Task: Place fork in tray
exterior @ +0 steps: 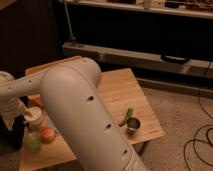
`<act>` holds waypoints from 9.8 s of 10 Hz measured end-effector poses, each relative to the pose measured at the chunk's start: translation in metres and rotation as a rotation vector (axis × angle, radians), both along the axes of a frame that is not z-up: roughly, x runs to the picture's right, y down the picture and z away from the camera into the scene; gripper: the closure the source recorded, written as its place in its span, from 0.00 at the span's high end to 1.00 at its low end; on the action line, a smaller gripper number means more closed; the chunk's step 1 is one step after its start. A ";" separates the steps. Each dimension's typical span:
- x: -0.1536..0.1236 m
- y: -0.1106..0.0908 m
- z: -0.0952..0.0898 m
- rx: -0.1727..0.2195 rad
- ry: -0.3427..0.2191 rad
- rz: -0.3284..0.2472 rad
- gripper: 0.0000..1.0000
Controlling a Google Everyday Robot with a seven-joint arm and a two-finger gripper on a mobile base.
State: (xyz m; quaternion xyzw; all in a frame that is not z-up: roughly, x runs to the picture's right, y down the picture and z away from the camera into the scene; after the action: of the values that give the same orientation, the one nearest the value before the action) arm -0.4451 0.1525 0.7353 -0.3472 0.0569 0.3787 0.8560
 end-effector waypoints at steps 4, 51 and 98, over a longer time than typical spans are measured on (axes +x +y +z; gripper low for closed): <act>0.002 -0.004 0.016 -0.005 -0.029 -0.003 0.65; -0.006 0.057 -0.026 0.051 -0.033 -0.118 0.65; -0.007 0.058 0.058 0.052 0.024 -0.028 0.65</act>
State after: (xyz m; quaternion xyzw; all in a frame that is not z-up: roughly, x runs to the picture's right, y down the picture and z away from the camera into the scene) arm -0.4520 0.2103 0.7936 -0.3193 0.0620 0.3721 0.8693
